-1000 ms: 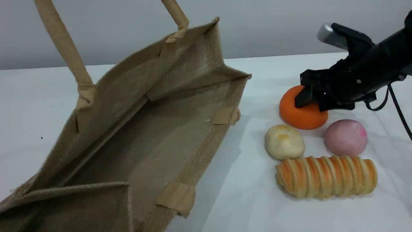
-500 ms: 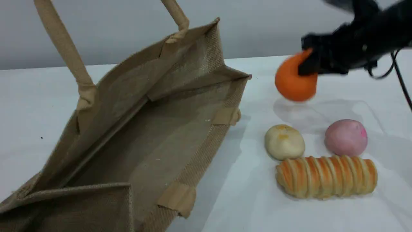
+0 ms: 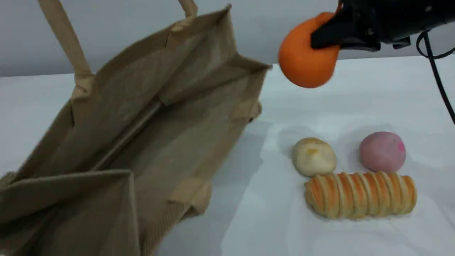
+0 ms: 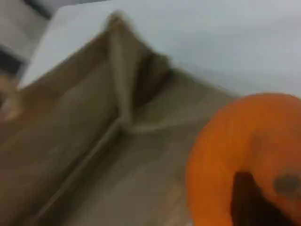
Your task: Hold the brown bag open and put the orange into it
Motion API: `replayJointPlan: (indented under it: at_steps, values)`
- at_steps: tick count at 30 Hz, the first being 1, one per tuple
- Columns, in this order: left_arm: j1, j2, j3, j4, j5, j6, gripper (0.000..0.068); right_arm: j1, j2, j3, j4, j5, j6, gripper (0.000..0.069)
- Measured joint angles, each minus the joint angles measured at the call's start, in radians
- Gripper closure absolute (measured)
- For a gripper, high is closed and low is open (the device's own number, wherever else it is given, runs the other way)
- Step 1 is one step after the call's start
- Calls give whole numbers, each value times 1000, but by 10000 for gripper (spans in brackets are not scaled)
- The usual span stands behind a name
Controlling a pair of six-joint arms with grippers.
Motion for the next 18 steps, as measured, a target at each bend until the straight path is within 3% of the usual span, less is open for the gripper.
replayJointPlan:
  at_steps: [8, 12, 18]
  values:
    - [0, 0, -2, -3, -5, -2, 592, 32, -136, 60, -7, 63, 0, 670]
    - [0, 0, -3, -3, -5, -2, 592, 118, -144, 60, -5, 44, 15, 670]
    - [0, -1, -3, -13, -4, -6, 592, 306, -143, 59, 24, -104, 11, 670]
